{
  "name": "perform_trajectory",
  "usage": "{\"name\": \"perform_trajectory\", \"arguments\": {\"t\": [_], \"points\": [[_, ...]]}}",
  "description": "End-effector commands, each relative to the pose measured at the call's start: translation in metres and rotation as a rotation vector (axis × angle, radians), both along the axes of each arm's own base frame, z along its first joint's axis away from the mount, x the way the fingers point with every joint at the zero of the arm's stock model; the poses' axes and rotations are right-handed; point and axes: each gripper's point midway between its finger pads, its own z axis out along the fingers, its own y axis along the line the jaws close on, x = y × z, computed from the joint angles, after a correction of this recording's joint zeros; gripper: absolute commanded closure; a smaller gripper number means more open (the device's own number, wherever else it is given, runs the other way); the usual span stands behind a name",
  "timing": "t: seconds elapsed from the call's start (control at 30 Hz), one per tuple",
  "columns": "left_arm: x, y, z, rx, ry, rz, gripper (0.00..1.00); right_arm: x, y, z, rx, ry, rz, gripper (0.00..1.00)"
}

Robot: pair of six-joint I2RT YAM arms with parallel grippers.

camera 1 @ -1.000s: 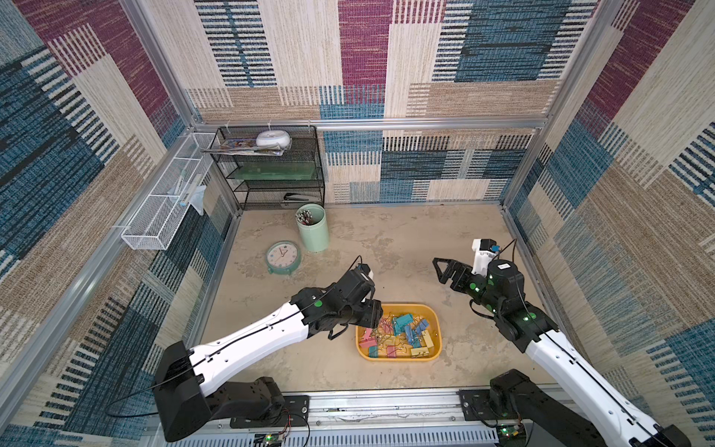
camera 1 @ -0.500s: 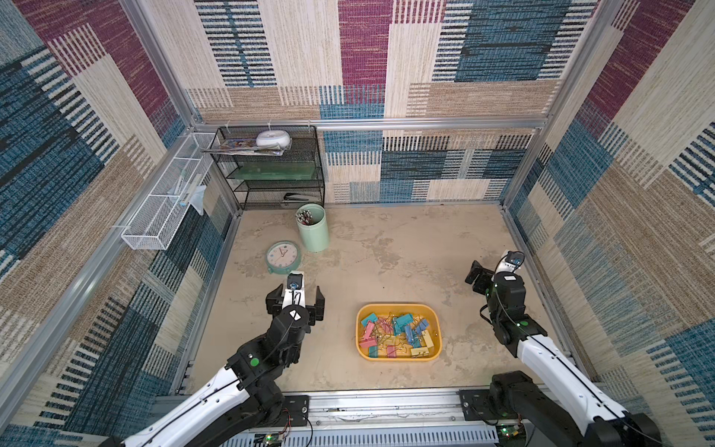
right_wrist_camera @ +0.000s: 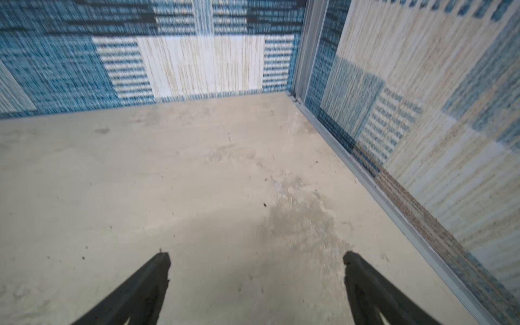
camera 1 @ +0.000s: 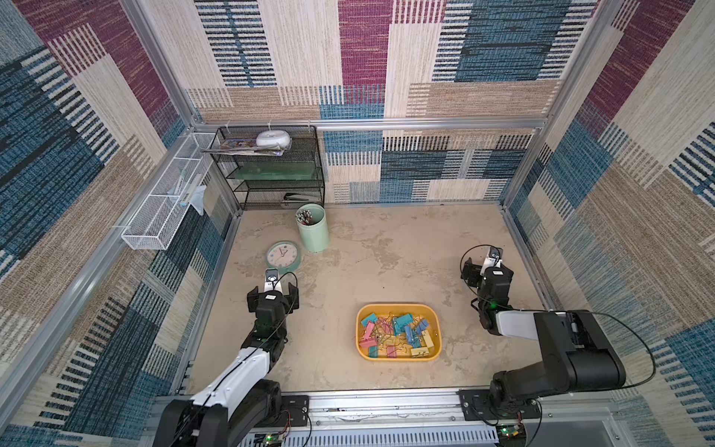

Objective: Put the binder clips in the storage box
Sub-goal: Reset both arms

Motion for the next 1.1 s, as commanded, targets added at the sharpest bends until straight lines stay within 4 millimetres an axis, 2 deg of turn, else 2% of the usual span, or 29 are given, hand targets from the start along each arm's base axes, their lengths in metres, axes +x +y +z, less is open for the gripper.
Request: {"name": "perform_trajectory", "arguments": {"t": [0.0,0.2,0.27,0.43,0.6,1.07], "points": [[0.031,-0.021,0.026,-0.059,-0.119,-0.129,0.01,-0.002,0.001,0.017,-0.019,-0.119,0.034,0.0],[0.053,-0.013,0.007,-0.106,-0.117,-0.127,0.02,-0.01,0.007,0.01,0.003,-0.119,0.095,0.0],[0.058,-0.011,-0.002,-0.122,-0.103,-0.127,0.02,-0.016,0.002,0.017,-0.003,-0.191,0.081,0.0],[0.07,-0.009,-0.018,-0.133,-0.069,-0.133,0.0,-0.012,0.003,0.011,0.009,-0.139,0.085,0.01],[0.077,-0.008,-0.022,-0.138,-0.026,-0.122,0.0,-0.012,0.002,0.011,0.008,-0.141,0.083,0.01],[0.076,-0.008,-0.023,-0.14,-0.013,-0.121,0.0,-0.011,0.003,0.01,0.006,-0.135,0.084,0.01]]}}
